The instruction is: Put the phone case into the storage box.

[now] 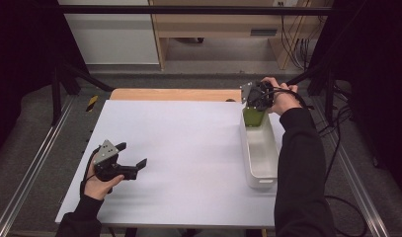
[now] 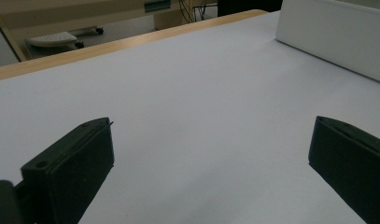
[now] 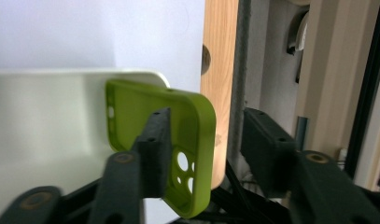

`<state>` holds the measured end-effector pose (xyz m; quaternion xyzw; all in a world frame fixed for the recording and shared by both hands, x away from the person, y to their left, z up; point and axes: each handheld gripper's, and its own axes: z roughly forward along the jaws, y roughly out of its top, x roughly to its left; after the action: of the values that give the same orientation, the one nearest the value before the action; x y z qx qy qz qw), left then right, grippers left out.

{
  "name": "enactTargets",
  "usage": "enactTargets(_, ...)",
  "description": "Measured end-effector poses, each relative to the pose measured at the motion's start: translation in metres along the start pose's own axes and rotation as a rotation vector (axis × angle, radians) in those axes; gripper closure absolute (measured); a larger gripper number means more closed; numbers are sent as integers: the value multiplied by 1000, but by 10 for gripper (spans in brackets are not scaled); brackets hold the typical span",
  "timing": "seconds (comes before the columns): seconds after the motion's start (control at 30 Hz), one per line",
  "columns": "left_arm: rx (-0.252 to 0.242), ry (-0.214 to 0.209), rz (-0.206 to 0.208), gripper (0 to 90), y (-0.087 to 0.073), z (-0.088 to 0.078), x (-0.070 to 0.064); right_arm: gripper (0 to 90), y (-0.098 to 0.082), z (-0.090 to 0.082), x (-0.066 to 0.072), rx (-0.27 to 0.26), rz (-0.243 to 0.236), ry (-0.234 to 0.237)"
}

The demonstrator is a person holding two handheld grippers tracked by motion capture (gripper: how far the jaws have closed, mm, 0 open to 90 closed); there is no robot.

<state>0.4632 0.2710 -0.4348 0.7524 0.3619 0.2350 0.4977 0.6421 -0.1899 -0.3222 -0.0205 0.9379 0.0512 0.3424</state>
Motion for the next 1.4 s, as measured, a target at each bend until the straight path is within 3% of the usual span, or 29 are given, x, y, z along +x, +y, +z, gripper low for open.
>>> enactTargets(0.2,1,0,2,0,0,0,-1,398,0,-16,-1,-91,95,-7)
enactTargets(0.37,-3,0,0,0,0,0,0,284,3,-28,1,-205,192,-12)
enactTargets(0.57,-5,-2,-5,0,0,-1,0,217,5,-40,7,-345,313,-30)
enactTargets(0.97,-5,-12,-10,0,1,0,0,72,17,-65,26,-439,533,-36)
enactTargets(1.07,-4,-13,-12,0,1,0,0,52,17,-71,32,-490,587,-52)
enactTargets(1.2,-4,-15,-10,0,1,0,-1,29,17,-78,43,-545,670,-39)
enactTargets(1.4,-11,-22,-12,0,1,-2,-1,8,14,-88,63,-635,755,-45)
